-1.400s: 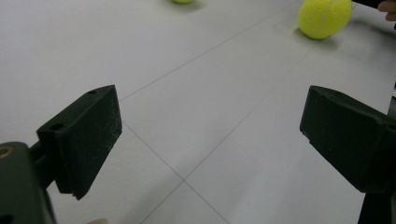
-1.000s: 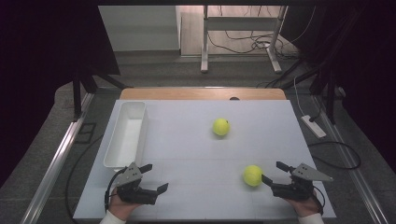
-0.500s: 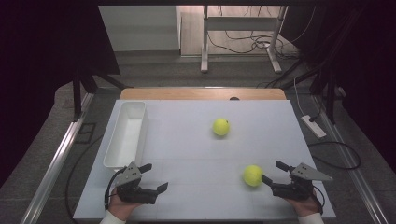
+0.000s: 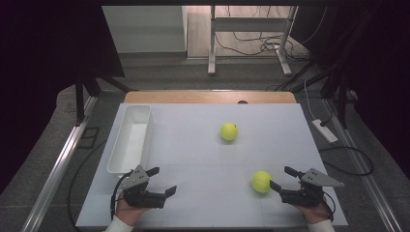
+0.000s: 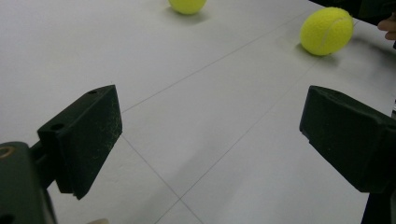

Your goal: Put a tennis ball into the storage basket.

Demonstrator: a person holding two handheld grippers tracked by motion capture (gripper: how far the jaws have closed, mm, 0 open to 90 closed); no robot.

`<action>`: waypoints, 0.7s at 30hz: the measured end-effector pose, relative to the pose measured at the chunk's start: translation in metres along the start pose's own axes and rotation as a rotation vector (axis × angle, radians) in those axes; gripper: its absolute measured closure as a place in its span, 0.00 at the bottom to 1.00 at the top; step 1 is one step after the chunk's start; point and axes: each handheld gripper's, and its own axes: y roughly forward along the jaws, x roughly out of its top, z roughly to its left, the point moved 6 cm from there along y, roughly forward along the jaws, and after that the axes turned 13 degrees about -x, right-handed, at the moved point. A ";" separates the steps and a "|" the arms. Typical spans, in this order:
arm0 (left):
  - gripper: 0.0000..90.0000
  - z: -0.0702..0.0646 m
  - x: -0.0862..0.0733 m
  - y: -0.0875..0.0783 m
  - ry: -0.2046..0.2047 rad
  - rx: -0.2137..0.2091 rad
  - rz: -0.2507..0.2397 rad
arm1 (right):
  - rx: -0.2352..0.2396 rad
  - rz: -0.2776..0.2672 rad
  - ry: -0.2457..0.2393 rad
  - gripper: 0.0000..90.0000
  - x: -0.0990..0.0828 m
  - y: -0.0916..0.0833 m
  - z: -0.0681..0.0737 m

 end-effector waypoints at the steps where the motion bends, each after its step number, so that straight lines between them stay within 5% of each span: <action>1: 0.07 0.000 0.000 0.000 0.000 0.001 0.001 | 0.001 0.000 0.000 0.18 0.000 0.000 0.000; 21: 0.08 0.002 0.004 0.006 -0.010 -0.002 0.015 | -0.003 -0.003 0.006 0.18 0.000 -0.001 -0.002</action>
